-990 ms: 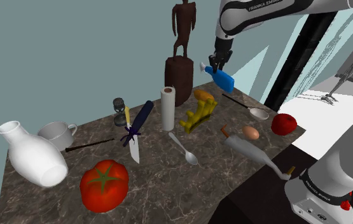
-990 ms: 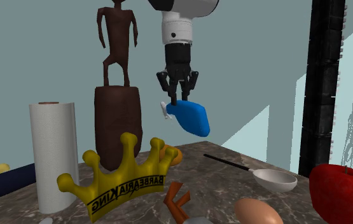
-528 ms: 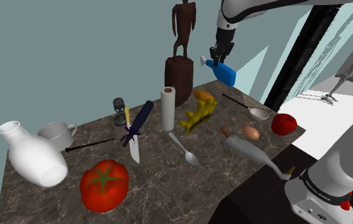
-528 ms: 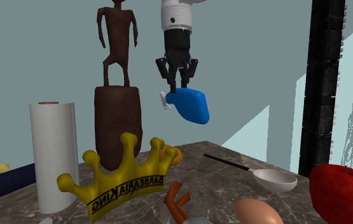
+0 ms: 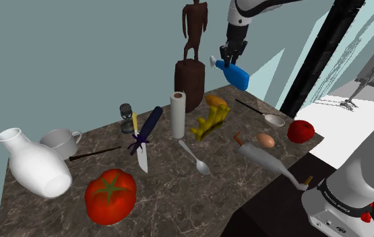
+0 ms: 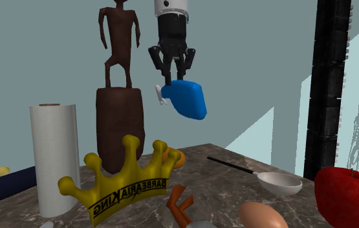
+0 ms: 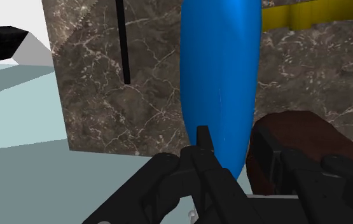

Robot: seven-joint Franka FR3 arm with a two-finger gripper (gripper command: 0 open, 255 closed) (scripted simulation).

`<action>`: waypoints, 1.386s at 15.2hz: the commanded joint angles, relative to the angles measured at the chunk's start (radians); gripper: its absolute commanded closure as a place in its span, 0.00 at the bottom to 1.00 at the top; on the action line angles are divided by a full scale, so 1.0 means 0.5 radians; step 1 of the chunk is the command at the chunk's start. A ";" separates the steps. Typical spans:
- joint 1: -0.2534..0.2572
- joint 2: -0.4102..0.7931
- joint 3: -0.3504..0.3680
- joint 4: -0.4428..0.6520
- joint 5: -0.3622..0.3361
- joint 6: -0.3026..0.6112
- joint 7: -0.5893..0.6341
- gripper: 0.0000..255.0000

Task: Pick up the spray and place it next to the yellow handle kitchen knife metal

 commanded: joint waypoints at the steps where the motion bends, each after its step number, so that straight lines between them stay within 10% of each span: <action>1: 0.045 -0.055 0.046 -0.081 -0.007 0.019 0.097 1.00; 21: 0.480 -0.142 0.573 -0.151 0.013 -0.081 1.047 1.00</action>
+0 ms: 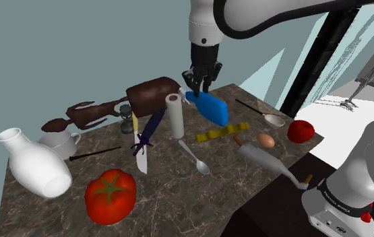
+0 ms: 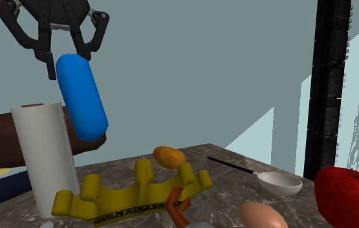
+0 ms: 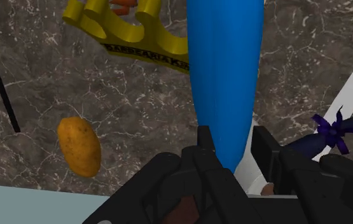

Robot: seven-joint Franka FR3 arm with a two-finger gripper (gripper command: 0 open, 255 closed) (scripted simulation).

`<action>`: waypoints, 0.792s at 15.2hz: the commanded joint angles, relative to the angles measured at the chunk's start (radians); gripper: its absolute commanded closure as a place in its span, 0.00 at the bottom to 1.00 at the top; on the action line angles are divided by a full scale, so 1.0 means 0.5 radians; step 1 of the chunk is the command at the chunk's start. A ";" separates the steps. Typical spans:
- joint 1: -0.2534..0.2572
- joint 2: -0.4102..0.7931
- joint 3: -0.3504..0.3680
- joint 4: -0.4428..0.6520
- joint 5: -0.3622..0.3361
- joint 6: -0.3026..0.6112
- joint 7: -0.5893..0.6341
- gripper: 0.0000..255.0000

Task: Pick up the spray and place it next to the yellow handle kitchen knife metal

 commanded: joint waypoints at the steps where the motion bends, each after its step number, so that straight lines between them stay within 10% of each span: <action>1: 0.043 0.027 0.053 0.039 -0.002 -0.020 0.098 1.00; 12: 0.311 0.354 0.326 0.429 -0.096 -0.154 0.649 1.00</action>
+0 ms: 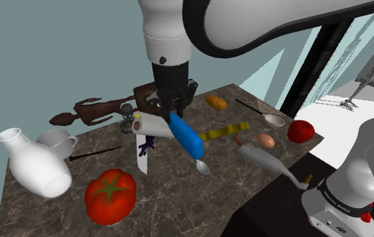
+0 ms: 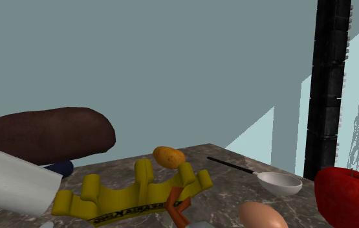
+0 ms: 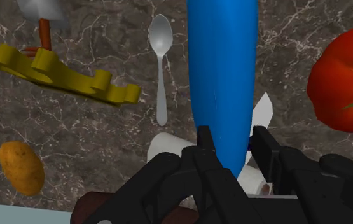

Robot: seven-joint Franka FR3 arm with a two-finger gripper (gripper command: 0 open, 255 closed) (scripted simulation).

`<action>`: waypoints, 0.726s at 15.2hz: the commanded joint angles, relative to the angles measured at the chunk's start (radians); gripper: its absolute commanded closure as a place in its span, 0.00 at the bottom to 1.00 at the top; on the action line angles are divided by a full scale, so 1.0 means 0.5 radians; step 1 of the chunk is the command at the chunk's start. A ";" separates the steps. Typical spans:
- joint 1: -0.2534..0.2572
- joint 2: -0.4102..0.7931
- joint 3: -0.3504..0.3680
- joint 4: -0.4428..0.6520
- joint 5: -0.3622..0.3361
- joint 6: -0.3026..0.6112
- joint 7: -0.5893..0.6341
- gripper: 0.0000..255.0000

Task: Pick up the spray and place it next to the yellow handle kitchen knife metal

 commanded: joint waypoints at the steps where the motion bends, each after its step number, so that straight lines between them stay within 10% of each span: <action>1: 0.055 0.075 0.042 0.086 -0.028 -0.028 0.103 1.00; 11: 0.179 0.271 0.109 0.167 -0.113 0.047 0.315 1.00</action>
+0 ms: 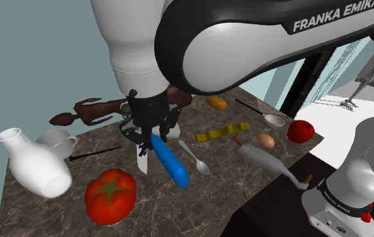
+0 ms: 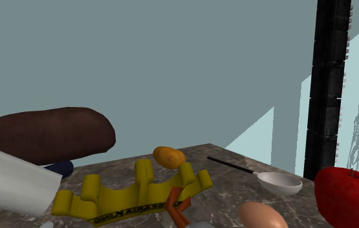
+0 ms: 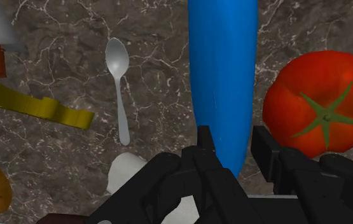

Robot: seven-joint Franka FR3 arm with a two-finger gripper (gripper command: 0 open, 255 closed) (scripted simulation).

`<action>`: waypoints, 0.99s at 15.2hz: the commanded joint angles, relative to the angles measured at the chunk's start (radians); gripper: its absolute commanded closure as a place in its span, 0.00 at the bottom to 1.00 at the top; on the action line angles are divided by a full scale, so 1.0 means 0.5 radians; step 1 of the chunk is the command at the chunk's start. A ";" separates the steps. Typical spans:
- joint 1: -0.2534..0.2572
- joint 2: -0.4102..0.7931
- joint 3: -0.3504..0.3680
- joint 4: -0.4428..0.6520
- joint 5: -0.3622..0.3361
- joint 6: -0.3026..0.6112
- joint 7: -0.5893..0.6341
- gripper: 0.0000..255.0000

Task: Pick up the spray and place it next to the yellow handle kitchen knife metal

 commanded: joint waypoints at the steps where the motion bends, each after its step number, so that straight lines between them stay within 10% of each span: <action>1: -0.001 0.008 -0.002 -0.047 -0.005 0.055 0.007 1.00; 15: -0.002 0.086 -0.018 -0.326 -0.058 0.401 0.066 1.00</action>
